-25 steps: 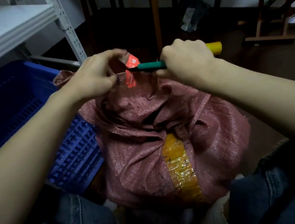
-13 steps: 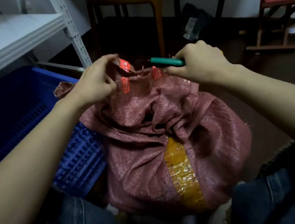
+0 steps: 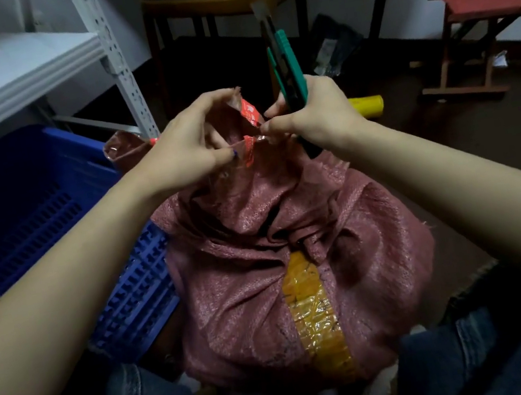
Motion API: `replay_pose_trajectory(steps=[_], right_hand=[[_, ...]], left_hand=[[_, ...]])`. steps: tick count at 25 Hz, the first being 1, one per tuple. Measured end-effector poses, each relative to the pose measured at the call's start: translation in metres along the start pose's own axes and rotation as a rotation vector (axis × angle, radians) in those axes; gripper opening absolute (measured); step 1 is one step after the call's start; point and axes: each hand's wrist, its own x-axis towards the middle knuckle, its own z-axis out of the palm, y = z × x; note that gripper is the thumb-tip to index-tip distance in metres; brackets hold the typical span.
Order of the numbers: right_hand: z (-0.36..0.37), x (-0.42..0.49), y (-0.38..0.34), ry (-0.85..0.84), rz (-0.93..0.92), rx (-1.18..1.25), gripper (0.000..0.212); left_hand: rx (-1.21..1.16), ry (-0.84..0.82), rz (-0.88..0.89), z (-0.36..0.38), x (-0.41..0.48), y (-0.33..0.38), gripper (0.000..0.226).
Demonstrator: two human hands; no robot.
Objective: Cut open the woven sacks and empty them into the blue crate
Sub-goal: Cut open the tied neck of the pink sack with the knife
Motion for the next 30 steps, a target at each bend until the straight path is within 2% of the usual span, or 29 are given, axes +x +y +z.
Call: replay_pose_trajectory(steps=[5, 11, 14, 17, 21, 25, 28, 30], right_hand=[[0.003, -0.013, -0.011, 0.094, -0.089, -0.258, 0.033], [0.001, -0.010, -0.013, 0.118, -0.146, -0.179, 0.025], [-0.001, -0.009, -0.014, 0.091, -0.108, -0.111, 0.031], [-0.003, -0.010, -0.016, -0.008, -0.050, 0.030, 0.037], [-0.002, -0.010, -0.016, -0.103, 0.017, 0.127, 0.034], [0.001, -0.012, -0.022, -0.174, 0.076, 0.235, 0.031], [0.003, -0.012, -0.020, -0.204, 0.055, 0.189, 0.031], [0.004, -0.011, -0.018, -0.200, 0.050, 0.149, 0.031]], left_hand=[[-0.133, 0.003, 0.011, 0.008, 0.001, 0.009, 0.074], [-0.117, -0.015, 0.005, 0.006, 0.002, 0.005, 0.076], [-0.110, -0.023, -0.007, 0.006, -0.001, 0.004, 0.076], [-0.113, -0.019, 0.002, 0.006, -0.002, 0.005, 0.071], [-0.081, 0.056, 0.022, 0.008, -0.002, 0.007, 0.056], [-0.030, 0.176, 0.088, 0.015, 0.000, 0.002, 0.052], [-0.172, 0.119, 0.051, 0.018, 0.004, 0.001, 0.052], [-0.162, 0.080, 0.022, 0.017, 0.005, 0.001, 0.053]])
